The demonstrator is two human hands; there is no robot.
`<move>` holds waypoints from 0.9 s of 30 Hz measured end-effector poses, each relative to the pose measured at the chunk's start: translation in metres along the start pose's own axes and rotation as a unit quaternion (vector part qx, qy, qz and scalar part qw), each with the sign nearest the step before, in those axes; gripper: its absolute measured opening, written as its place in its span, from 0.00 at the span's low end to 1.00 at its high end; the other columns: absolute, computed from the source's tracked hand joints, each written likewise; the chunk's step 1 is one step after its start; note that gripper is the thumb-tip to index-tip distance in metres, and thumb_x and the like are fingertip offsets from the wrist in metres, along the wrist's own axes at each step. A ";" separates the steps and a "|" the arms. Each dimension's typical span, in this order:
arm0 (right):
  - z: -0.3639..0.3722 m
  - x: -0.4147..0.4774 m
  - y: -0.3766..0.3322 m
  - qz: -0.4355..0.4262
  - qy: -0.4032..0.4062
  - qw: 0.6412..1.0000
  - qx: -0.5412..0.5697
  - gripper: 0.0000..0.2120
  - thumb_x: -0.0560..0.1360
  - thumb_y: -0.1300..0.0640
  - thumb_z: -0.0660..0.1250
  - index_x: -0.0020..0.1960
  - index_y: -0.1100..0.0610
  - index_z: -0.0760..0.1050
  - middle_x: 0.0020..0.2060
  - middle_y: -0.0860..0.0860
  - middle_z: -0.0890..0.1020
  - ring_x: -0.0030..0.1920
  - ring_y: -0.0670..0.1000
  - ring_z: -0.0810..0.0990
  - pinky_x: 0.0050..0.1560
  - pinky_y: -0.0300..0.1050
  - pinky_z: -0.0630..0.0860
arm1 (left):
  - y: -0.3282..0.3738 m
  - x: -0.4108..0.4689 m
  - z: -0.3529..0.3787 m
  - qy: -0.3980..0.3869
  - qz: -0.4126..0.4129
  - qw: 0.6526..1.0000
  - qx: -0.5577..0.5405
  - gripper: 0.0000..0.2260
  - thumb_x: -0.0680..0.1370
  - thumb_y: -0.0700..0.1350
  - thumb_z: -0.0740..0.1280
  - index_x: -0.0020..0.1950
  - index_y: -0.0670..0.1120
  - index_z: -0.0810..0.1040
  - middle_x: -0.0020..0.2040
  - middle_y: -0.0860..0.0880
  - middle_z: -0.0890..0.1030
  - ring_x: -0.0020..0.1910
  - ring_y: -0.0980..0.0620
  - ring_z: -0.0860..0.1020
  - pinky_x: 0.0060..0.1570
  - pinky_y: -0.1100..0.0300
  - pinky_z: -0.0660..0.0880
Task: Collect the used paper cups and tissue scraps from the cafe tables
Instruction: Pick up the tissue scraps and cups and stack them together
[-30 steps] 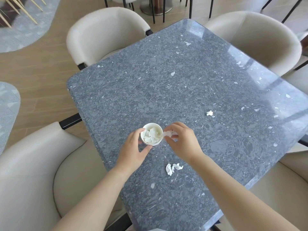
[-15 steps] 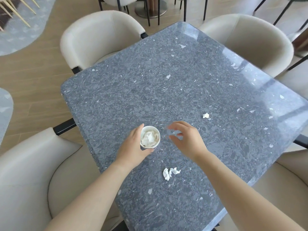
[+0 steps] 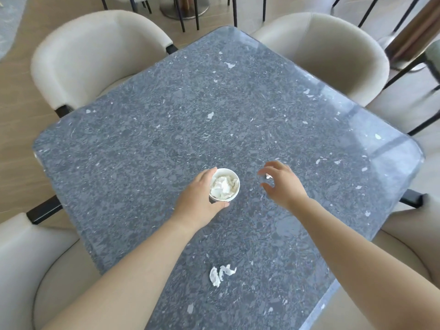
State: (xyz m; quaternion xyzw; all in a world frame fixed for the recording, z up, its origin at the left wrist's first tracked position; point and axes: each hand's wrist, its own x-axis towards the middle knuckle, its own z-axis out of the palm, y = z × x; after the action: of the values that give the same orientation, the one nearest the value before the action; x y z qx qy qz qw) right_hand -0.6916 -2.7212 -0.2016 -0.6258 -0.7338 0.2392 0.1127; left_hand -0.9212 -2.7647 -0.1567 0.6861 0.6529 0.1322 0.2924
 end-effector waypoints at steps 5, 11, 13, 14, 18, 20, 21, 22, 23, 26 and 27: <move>0.012 0.009 0.011 0.039 -0.047 0.998 -0.021 0.17 0.72 0.63 0.66 0.60 0.54 0.74 0.61 0.55 0.72 0.62 0.57 0.68 0.60 0.48 0.68 | -0.001 0.000 -0.002 -0.011 0.007 1.000 0.004 0.38 0.68 0.54 0.74 0.73 0.52 0.59 0.72 0.55 0.63 0.67 0.52 0.67 0.60 0.56 0.68; 0.025 -0.014 0.005 0.052 -0.059 0.997 0.003 0.14 0.72 0.68 0.61 0.53 0.56 0.78 0.51 0.55 0.75 0.51 0.57 0.75 0.46 0.46 0.72 | 0.001 -0.006 -0.004 -0.015 0.019 1.000 0.015 0.37 0.68 0.53 0.74 0.72 0.52 0.59 0.71 0.54 0.64 0.66 0.52 0.67 0.58 0.57 0.68; 0.029 -0.029 -0.002 0.049 -0.060 0.997 0.016 0.13 0.73 0.67 0.62 0.52 0.56 0.79 0.50 0.54 0.76 0.49 0.56 0.76 0.45 0.44 0.70 | -0.001 -0.013 -0.004 -0.014 0.026 0.999 0.024 0.37 0.68 0.53 0.73 0.72 0.52 0.59 0.71 0.54 0.64 0.66 0.52 0.68 0.57 0.58 0.68; 0.032 -0.038 -0.006 0.050 -0.058 0.997 0.031 0.12 0.73 0.67 0.62 0.51 0.55 0.79 0.50 0.54 0.77 0.49 0.55 0.76 0.45 0.43 0.71 | -0.003 -0.018 -0.004 -0.017 0.028 0.999 0.025 0.37 0.68 0.53 0.73 0.72 0.52 0.59 0.71 0.55 0.64 0.65 0.53 0.68 0.57 0.59 0.68; 0.042 -0.081 -0.027 0.046 -0.064 0.993 0.083 0.12 0.72 0.68 0.63 0.49 0.56 0.80 0.49 0.52 0.78 0.46 0.53 0.78 0.46 0.43 0.73 | -0.013 -0.042 -0.003 -0.021 0.019 1.000 0.009 0.38 0.68 0.52 0.74 0.72 0.52 0.59 0.71 0.55 0.63 0.67 0.54 0.66 0.58 0.64 0.63; 0.047 -0.101 -0.038 0.039 -0.071 0.992 0.098 0.12 0.72 0.67 0.63 0.49 0.55 0.79 0.48 0.51 0.78 0.45 0.52 0.78 0.44 0.44 0.74 | -0.017 -0.052 -0.004 -0.021 0.013 1.000 0.006 0.38 0.68 0.51 0.74 0.72 0.51 0.59 0.72 0.55 0.63 0.67 0.54 0.65 0.58 0.64 0.62; 0.050 -0.109 -0.044 0.031 -0.075 0.992 0.101 0.11 0.73 0.66 0.63 0.50 0.54 0.79 0.48 0.50 0.78 0.44 0.51 0.78 0.44 0.44 0.75 | -0.019 -0.057 -0.004 -0.021 0.009 1.000 0.008 0.38 0.68 0.51 0.74 0.72 0.51 0.59 0.72 0.54 0.63 0.67 0.53 0.66 0.57 0.64 0.62; 0.053 -0.116 -0.050 0.020 -0.083 0.991 0.103 0.11 0.73 0.65 0.63 0.50 0.54 0.79 0.49 0.49 0.78 0.45 0.50 0.77 0.44 0.44 0.75 | -0.020 -0.062 -0.005 -0.021 0.004 1.000 0.011 0.38 0.67 0.51 0.75 0.72 0.51 0.60 0.72 0.54 0.63 0.67 0.53 0.66 0.57 0.64 0.62; 0.057 -0.122 -0.056 0.007 -0.092 0.990 0.105 0.11 0.73 0.64 0.63 0.51 0.53 0.78 0.49 0.48 0.78 0.45 0.50 0.77 0.44 0.44 0.75 | -0.022 -0.066 -0.006 -0.020 0.000 1.000 0.013 0.38 0.67 0.51 0.75 0.72 0.51 0.60 0.72 0.54 0.63 0.67 0.53 0.66 0.58 0.64 0.63; 0.069 -0.137 -0.073 -0.028 -0.113 0.987 0.111 0.11 0.73 0.63 0.64 0.52 0.52 0.78 0.50 0.48 0.77 0.48 0.50 0.77 0.45 0.45 0.75 | -0.026 -0.081 -0.008 -0.017 -0.007 1.000 0.006 0.38 0.67 0.49 0.76 0.72 0.50 0.61 0.71 0.53 0.65 0.67 0.53 0.66 0.59 0.65 0.62; 0.073 -0.141 -0.077 -0.039 -0.117 0.986 0.109 0.11 0.73 0.62 0.64 0.52 0.52 0.78 0.50 0.48 0.77 0.48 0.50 0.77 0.45 0.45 0.75 | -0.028 -0.087 -0.008 -0.015 -0.008 1.000 0.002 0.38 0.66 0.49 0.76 0.72 0.49 0.61 0.71 0.52 0.65 0.67 0.53 0.66 0.60 0.67 0.60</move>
State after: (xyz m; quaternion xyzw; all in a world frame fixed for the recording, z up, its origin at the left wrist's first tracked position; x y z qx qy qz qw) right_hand -0.7655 -2.8817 -0.2076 -0.5485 -0.7352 0.3849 0.1023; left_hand -0.9583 -2.8478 -0.1490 0.6836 0.6538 0.1183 0.3020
